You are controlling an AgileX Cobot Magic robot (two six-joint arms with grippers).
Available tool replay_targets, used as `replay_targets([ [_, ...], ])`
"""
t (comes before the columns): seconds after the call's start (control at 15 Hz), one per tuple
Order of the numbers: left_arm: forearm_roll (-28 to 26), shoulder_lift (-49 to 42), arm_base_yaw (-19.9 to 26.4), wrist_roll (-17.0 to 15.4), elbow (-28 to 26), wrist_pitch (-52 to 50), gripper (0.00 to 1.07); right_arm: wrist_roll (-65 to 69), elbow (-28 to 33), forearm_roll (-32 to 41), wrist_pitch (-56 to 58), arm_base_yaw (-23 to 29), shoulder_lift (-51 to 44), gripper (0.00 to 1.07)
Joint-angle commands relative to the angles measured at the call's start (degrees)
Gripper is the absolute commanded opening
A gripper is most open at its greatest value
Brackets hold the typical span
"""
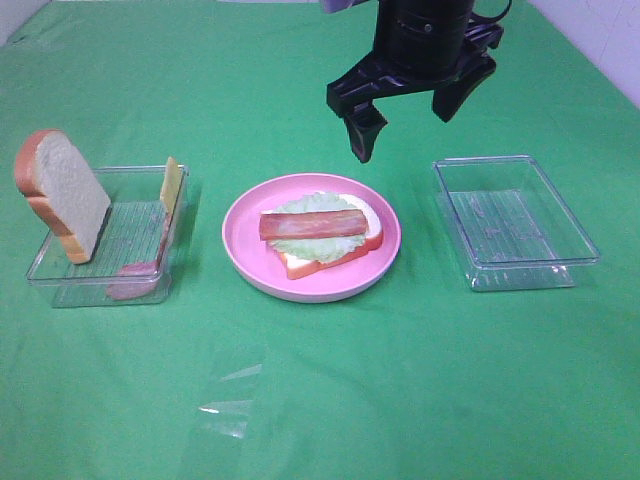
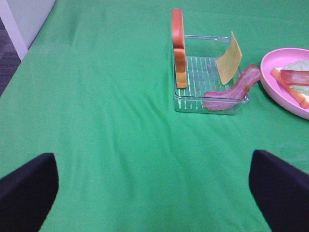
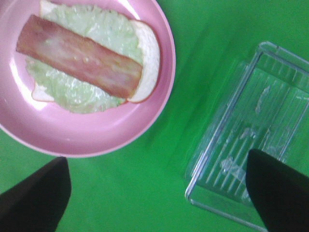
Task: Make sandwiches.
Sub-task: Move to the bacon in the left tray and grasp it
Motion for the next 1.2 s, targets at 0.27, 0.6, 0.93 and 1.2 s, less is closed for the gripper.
replay_targets([
  [0.27,0.0,-0.8,-0.11,0.17,0.06,-0.29,1.0,-1.09,7.33,3.9,8.02,-0.23,-7.39,0.97],
  [0.6,0.0,-0.8,-0.11,0.17,0.06,-0.29,1.0,-1.09,20.57,3.78,8.02,-0.23,-20.05,0.96],
  [0.93,0.0,-0.8,-0.11,0.17,0.06,-0.29,1.0,-1.09,41.25,2.92,4.47,-0.23,-37.36,0.96],
  [1.2,0.0,-0.8,-0.11,0.17,0.06,-0.29,1.0,-0.86,50.88,2.86,2.92,-0.46,-50.36,0.96],
])
